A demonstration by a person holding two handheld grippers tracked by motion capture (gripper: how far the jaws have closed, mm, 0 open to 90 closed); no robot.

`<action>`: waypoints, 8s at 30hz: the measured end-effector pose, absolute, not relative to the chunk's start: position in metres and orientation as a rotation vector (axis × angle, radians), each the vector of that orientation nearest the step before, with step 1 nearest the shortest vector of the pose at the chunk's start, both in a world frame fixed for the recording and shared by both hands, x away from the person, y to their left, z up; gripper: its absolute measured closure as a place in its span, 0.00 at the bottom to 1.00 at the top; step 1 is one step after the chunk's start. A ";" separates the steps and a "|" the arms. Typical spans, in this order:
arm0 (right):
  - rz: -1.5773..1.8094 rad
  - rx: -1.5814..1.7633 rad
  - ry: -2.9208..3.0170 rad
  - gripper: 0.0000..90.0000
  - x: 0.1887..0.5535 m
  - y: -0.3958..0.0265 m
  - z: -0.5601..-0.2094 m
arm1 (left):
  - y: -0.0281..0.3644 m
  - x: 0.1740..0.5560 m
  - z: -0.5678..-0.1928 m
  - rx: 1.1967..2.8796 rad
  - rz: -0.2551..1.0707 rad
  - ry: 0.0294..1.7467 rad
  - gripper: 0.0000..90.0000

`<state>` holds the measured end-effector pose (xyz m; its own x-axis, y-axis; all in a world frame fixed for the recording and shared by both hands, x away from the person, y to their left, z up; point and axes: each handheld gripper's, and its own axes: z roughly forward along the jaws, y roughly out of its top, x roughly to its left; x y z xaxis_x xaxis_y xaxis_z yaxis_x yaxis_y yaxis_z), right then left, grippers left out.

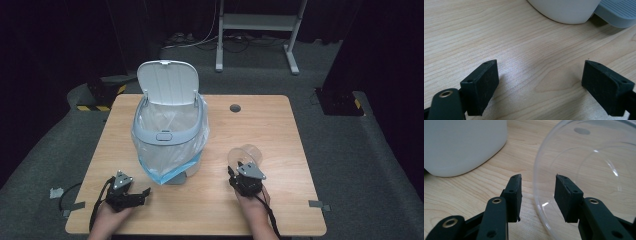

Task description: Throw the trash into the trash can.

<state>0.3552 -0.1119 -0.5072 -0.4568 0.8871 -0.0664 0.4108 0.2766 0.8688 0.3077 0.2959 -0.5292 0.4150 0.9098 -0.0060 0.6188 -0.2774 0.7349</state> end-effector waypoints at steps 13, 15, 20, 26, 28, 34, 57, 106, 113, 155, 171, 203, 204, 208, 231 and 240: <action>1.205 1.107 1.905 0.72 0.343 -0.117 -0.488 | 0.296 0.308 -0.529 2.005 0.557 1.293 0.16; 1.243 1.079 1.854 0.72 0.339 -0.118 -0.478 | 0.296 0.308 -0.529 2.006 0.558 1.293 0.16; 1.265 1.078 1.758 0.66 0.356 -0.118 -0.456 | 0.296 0.308 -0.529 2.006 0.557 1.293 0.16; 1.175 1.130 1.787 0.82 0.384 -0.115 -0.467 | 0.296 0.307 -0.529 2.008 0.558 1.290 0.16; 1.178 1.133 1.795 0.85 0.386 -0.115 -0.469 | 0.296 0.307 -0.529 2.006 0.558 1.291 0.16; 1.181 1.129 1.814 0.91 0.385 -0.113 -0.472 | 0.296 0.307 -0.529 2.005 0.558 1.290 0.16; 1.179 1.148 1.885 0.92 0.359 -0.129 -0.476 | 0.296 0.307 -0.529 2.005 0.558 1.290 0.16; 1.298 1.102 1.791 0.93 0.335 -0.138 -0.460 | 0.296 0.307 -0.529 2.009 0.557 1.285 0.16; 1.337 1.077 1.740 0.93 0.330 -0.140 -0.447 | 0.296 0.307 -0.529 2.009 0.558 1.286 0.16; 1.478 0.948 1.603 0.93 0.326 -0.126 -0.376 | 0.296 0.308 -0.529 2.015 0.549 1.270 0.16; 1.530 0.924 1.527 0.93 0.331 -0.124 -0.348 | 0.295 0.308 -0.529 2.018 0.545 1.263 0.16; 1.599 0.775 1.505 0.93 0.343 -0.076 -0.292 | 0.296 0.308 -0.529 2.018 0.537 1.257 0.16; 1.600 0.771 1.506 0.93 0.344 -0.074 -0.291 | 0.296 0.308 -0.529 2.019 0.538 1.257 0.16; 1.610 0.761 1.519 0.93 0.347 -0.065 -0.290 | 0.296 0.308 -0.529 2.020 0.536 1.254 0.16; 1.572 0.736 1.649 0.93 0.375 -0.007 -0.309 | 0.296 0.308 -0.529 2.013 0.527 1.250 0.16; 1.578 0.743 1.689 0.91 0.380 -0.002 -0.312 | 0.296 0.308 -0.529 2.012 0.526 1.249 0.16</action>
<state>0.3803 -0.0019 -0.3117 -0.5915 0.7993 -0.1060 -0.0517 0.0935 0.9943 0.3077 0.2961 -0.5293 0.4527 0.8914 -0.0224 0.6070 -0.2897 0.7400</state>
